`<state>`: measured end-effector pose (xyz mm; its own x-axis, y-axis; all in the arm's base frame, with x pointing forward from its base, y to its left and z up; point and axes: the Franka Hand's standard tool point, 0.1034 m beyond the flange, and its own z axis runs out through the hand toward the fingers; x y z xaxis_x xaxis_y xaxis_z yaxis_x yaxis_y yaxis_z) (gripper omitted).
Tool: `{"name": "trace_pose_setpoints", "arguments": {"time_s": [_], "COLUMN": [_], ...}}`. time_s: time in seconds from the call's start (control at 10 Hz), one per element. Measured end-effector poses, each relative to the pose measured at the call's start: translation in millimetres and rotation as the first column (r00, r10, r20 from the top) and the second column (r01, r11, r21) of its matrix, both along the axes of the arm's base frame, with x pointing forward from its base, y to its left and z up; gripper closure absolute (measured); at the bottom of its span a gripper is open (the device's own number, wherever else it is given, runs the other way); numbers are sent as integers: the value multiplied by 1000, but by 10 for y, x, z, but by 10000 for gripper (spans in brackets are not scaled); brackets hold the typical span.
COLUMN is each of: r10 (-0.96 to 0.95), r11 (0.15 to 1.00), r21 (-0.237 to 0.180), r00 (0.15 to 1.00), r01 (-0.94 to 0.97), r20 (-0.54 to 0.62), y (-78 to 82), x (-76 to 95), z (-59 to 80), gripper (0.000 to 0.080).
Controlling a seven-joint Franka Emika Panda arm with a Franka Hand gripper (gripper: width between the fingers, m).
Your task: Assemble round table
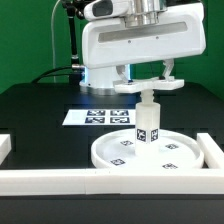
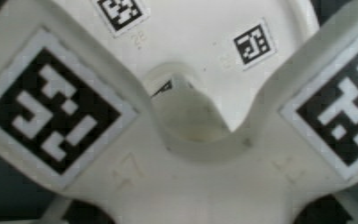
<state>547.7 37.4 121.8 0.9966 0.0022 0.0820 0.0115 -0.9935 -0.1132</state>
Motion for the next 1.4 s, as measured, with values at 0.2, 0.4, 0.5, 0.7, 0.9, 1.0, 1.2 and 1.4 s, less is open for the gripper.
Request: {"name": "trace_pose_setpoints", "arguments": {"time_s": [0.2, 0.4, 0.5, 0.7, 0.9, 1.0, 1.2, 1.4], "r10": [8, 22, 29, 31, 56, 81, 95, 95], "r11": [1000, 1000, 1000, 999, 998, 997, 995, 995], "r21": [-4, -7, -9, -11, -15, -17, -19, -19], "r00": [1000, 1000, 1000, 1000, 998, 997, 995, 995], "r01": [-8, -22, -29, -31, -56, -81, -95, -95], "r20": [10, 5, 3, -4, 3, 7, 11, 12], "y": [-26, -61, -65, -63, -63, -70, -78, -79], "x": [22, 35, 59, 67, 77, 93, 116, 117], "z": [-10, -65, -96, -161, -174, -176, -172, -172], "gripper": [347, 347, 347, 347, 347, 347, 347, 347]}}
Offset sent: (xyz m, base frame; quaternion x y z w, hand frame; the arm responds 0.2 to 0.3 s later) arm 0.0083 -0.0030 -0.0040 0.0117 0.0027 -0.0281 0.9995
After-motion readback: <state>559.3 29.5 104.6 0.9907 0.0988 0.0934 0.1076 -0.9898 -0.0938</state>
